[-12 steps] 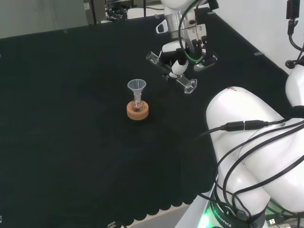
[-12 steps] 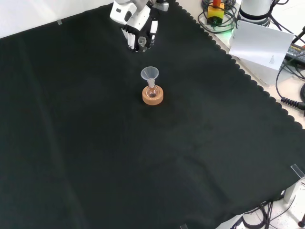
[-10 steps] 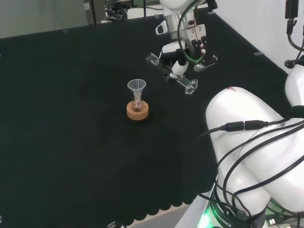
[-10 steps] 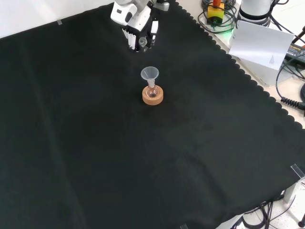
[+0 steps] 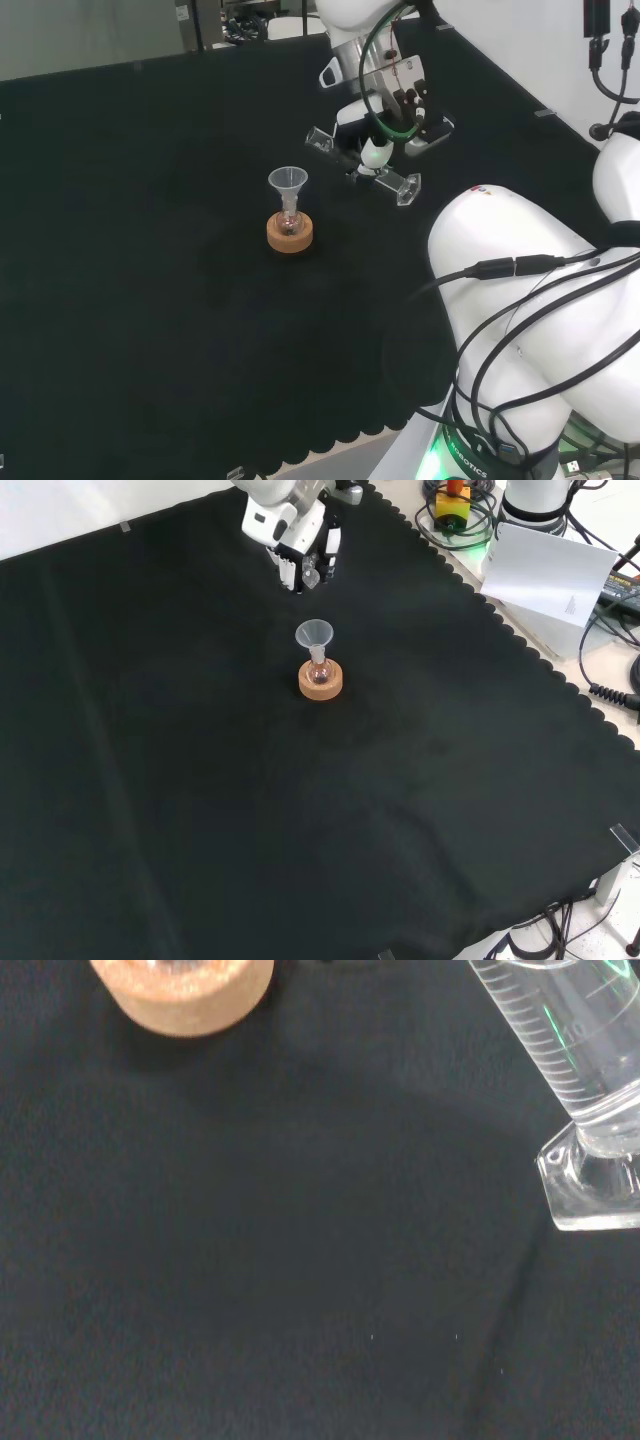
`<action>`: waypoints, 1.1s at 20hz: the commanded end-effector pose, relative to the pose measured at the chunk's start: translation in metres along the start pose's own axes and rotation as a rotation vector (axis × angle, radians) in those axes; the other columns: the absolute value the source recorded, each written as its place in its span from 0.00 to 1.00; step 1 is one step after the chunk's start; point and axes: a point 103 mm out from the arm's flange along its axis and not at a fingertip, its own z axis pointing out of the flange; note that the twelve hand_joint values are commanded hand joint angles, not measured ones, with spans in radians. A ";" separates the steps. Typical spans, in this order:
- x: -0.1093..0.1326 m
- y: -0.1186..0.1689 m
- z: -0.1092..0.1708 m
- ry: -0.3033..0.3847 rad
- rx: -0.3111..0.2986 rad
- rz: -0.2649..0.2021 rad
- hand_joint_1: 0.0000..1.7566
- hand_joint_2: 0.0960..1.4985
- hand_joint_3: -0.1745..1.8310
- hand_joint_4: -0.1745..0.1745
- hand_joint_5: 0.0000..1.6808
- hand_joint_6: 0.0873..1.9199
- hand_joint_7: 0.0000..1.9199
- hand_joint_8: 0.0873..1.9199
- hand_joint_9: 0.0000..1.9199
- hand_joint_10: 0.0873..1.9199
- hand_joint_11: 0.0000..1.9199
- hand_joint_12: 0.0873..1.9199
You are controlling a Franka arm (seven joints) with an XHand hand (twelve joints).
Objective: Pour the water from the graduated cylinder into the round-bottom flask.
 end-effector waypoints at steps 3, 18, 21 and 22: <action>0.003 0.004 0.001 -0.092 0.118 0.030 0.71 0.75 0.09 0.00 0.54 0.56 0.49 0.56 0.76 0.00 0.66 0.36; 0.006 0.016 -0.005 -0.124 0.256 0.084 0.71 0.75 0.09 0.00 0.54 0.56 0.49 0.55 0.77 0.00 0.66 0.36; 0.006 0.017 -0.007 -0.132 0.270 0.092 0.71 0.75 0.09 0.00 0.54 0.56 0.49 0.55 0.77 0.00 0.66 0.36; 0.007 0.017 -0.007 -0.138 0.279 0.097 0.71 0.75 0.09 0.00 0.54 0.56 0.49 0.55 0.77 0.00 0.66 0.36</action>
